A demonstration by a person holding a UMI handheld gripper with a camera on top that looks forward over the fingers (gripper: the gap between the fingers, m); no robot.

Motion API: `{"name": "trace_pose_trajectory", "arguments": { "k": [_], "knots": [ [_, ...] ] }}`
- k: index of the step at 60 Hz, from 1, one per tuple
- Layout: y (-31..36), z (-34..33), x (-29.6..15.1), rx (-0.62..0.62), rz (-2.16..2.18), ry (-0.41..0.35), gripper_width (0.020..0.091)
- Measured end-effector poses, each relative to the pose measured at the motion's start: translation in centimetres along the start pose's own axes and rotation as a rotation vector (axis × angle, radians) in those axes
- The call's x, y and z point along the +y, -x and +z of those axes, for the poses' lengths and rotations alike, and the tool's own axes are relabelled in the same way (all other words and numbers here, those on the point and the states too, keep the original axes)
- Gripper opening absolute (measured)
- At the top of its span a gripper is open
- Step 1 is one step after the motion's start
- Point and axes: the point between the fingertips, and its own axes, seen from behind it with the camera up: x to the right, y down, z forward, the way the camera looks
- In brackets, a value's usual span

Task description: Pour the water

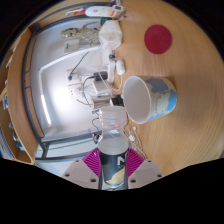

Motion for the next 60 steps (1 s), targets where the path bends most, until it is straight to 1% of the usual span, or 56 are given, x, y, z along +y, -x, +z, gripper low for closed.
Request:
{"name": "trace_pose_trajectory", "arguments": {
  "k": [5,6,7,12,20,28,35,41,44,47,50,53,55,60],
  "knots": [
    [0.6,-0.1,0.3,0.009,0.124,0.027,0.0283],
    [-0.1,-0.1,-0.9,0.018,0.144,0.033,0.0283],
    [0.0,-0.1,-0.9,0.017,0.16,0.034,0.0284],
    [0.5,-0.4,-0.4,0.021,0.242,0.061,0.0302],
    [0.7,-0.3,0.0,0.049,0.329,0.107,0.0301],
    [1.1,-0.5,-0.2,0.051,0.37,0.107,0.0301],
    [1.4,-0.7,-0.3,0.037,0.276,0.11,0.0301],
    [1.6,-1.0,-0.8,0.007,0.032,0.085,0.0303],
    [0.8,-1.3,-1.1,0.013,-0.144,0.078,0.0301],
    [0.8,-1.8,-2.2,0.021,-0.365,0.046,0.03],
    [-0.4,-2.1,-3.4,0.042,-0.579,0.034,0.03],
    [-1.6,-2.2,-5.3,0.059,-0.774,-0.003,0.0301],
    [-0.2,-3.0,-6.4,0.079,-0.893,-0.029,0.0301],
    [-0.4,-3.4,-11.1,0.133,-1.195,-0.132,0.0301]
  ]
}}
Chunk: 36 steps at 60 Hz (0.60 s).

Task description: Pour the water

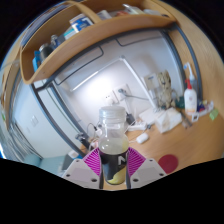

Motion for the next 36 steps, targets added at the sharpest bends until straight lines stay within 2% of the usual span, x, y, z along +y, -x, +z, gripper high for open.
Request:
{"name": "trace_pose_trajectory", "arguments": {
  "k": [5,11,15,27,36],
  "knots": [
    [-3.6,-0.5,-2.7,0.11,-0.244,-0.078,0.0309],
    [-6.7,-0.5,-4.3,0.191,-0.388,-0.119,0.0322],
    [-8.3,-0.1,-4.5,0.218,-0.41,-0.13,0.0321],
    [-11.9,1.1,-2.7,0.275,-0.429,-0.093,0.0321],
    [-13.0,1.8,-2.1,0.286,-0.441,-0.109,0.0326]
  ]
}}
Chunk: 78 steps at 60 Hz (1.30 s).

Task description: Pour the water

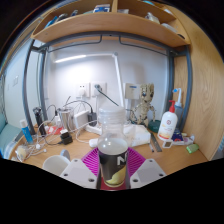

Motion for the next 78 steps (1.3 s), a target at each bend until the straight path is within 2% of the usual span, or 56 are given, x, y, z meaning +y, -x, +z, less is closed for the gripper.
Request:
{"name": "trace_pose_trajectory", "arguments": {
  "k": [9,12,24,28,32,40,49,55,78],
  "knots": [
    [-0.4,0.6,1.7,0.008,-0.041,0.012,0.0334],
    [-0.2,0.7,1.1,0.0,-0.017,-0.027,0.0329],
    [0.0,0.3,1.2,-0.016,0.03,-0.04,0.0418],
    [-0.1,0.2,2.3,-0.009,0.04,0.011,0.0459],
    [0.0,-0.1,3.5,-0.013,0.038,0.063,0.0559],
    [-0.3,-1.4,5.4,-0.011,-0.002,0.148,0.0643],
    [-0.2,-4.6,7.8,-0.047,-0.002,0.281,0.0645],
    [-0.3,-6.6,8.3,-0.081,-0.025,0.337,0.0644],
    [-1.3,-9.3,5.6,-0.139,-0.048,0.338,0.0636]
  ]
}}
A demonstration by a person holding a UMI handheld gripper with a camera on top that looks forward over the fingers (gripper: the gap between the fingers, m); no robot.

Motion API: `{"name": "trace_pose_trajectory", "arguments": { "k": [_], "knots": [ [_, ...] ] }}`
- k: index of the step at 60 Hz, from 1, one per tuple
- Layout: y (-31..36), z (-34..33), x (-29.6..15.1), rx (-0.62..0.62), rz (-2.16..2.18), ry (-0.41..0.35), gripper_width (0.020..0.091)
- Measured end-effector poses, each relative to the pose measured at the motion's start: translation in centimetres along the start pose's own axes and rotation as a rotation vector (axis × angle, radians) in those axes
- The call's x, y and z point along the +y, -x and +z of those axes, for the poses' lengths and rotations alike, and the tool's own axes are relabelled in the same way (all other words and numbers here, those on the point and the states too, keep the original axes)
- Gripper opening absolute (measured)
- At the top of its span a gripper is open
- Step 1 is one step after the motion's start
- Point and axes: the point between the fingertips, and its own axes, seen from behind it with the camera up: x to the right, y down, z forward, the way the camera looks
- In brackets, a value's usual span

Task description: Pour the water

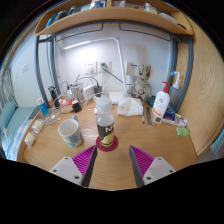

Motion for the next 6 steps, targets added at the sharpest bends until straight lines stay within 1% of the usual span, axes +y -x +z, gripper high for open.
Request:
{"name": "trace_pose_trajectory", "arguments": {
  "k": [6],
  "knots": [
    [0.08,-0.02,-0.9,-0.009,0.006,-0.024,0.0636]
  ]
}}
